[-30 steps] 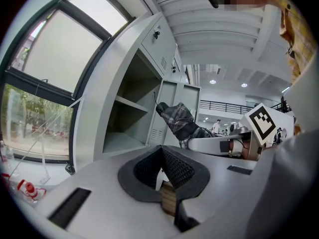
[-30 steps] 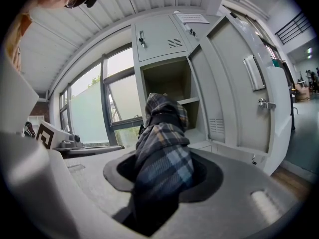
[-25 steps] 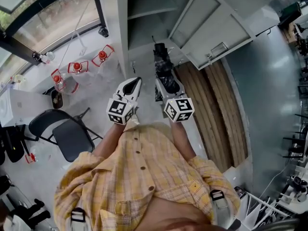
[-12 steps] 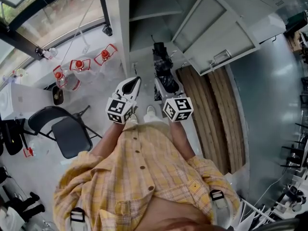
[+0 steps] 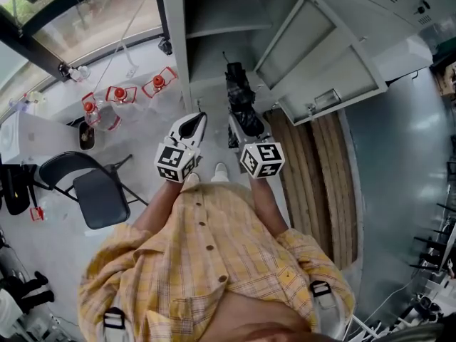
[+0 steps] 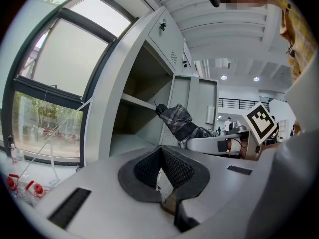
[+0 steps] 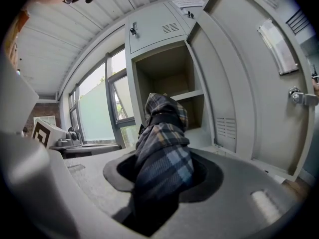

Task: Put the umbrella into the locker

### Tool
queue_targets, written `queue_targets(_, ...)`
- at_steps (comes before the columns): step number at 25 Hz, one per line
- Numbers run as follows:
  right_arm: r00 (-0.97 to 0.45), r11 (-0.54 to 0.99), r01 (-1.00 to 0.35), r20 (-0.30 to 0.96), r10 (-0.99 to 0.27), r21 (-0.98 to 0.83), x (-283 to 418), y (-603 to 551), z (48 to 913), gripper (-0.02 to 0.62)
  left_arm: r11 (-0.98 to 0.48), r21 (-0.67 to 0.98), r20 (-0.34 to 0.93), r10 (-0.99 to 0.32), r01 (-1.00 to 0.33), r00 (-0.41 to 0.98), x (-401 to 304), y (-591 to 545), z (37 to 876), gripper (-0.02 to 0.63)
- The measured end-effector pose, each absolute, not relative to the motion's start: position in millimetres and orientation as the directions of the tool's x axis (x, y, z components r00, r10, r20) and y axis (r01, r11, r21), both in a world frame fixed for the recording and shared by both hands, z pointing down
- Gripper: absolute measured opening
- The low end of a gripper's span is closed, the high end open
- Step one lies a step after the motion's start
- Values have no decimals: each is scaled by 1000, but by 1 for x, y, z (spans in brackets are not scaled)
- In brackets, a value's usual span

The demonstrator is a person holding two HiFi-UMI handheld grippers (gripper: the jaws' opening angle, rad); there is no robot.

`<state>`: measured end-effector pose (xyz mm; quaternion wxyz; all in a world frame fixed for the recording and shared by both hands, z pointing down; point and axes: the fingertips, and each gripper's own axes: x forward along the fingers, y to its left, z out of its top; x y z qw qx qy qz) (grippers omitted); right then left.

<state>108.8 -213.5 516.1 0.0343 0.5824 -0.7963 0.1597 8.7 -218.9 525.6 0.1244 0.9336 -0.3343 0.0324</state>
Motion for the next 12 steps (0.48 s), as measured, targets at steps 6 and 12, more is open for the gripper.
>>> queue_targets(6,-356,284,-921,284,-890,-265,116,-225,526,190,-734,203,148,-632,-648,761,19,-225,528,5)
queue_targets(12,-365,295,-923,326,-872,-247,119,-237,539,190,-724,195,152,-644,-661,750,25,-233,531,5)
